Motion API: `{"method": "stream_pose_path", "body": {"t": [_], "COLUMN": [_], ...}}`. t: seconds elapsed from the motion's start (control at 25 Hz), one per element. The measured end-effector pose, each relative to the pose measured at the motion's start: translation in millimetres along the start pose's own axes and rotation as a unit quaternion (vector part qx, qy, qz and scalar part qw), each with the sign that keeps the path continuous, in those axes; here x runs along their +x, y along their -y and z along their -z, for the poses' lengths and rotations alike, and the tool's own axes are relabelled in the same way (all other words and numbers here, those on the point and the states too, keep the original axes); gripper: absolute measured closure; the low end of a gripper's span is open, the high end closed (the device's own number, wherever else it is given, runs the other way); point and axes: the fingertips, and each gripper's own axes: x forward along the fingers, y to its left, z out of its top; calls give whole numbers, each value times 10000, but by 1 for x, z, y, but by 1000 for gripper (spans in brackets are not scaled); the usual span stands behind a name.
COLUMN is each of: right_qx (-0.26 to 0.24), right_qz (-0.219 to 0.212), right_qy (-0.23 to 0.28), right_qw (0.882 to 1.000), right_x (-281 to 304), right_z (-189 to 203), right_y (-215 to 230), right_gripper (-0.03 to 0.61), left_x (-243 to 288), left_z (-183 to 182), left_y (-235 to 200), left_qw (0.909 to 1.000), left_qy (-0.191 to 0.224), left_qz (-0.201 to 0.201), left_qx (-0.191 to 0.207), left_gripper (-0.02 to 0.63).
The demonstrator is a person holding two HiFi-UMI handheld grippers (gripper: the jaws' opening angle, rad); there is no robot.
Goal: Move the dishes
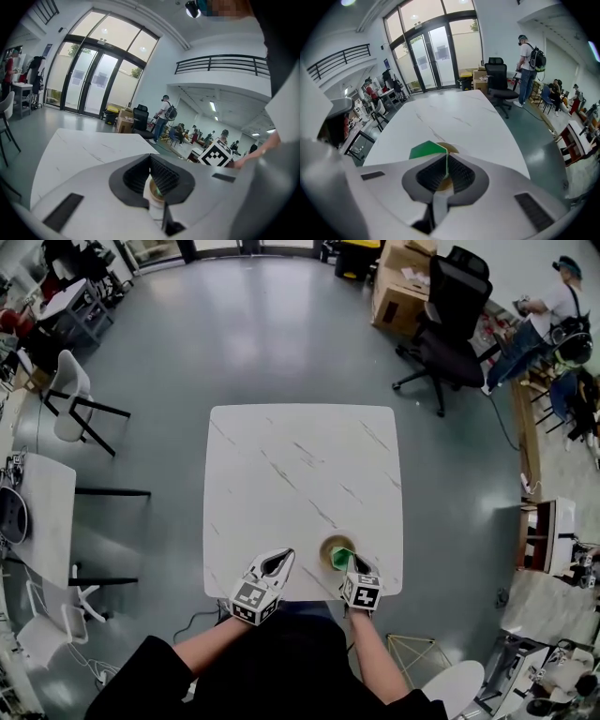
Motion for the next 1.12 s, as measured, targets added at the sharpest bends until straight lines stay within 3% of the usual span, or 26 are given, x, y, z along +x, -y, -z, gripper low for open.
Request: {"method": "stream_pose_path", "body": {"t": [0.2,0.48,0.88,1.12], "right_qx": [57,-276,-972,-1098], "right_qz": [54,-222,-622,-762], "right_qy": [273,577,343,242], "right_qw": [9996,9977,9927,9907], "right_x": [-24,-30,14,52], "right_z": [-20,-38,-45,-53], "right_y": [-15,-84,-193,-246], "right_gripper": [552,554,554,554], "left_x": [-24,-68,-128,-151], "left_z": [2,12,23,23], "left_y": [-10,-44,-102,-143], "left_qw": [10000,9998,9981,9968], "left_qy": [29,152,271,333], "left_qz": [43,-131,-512,-617], "left_qx": [-2,-15,-231,-375], "left_gripper": [597,597,597,597]}}
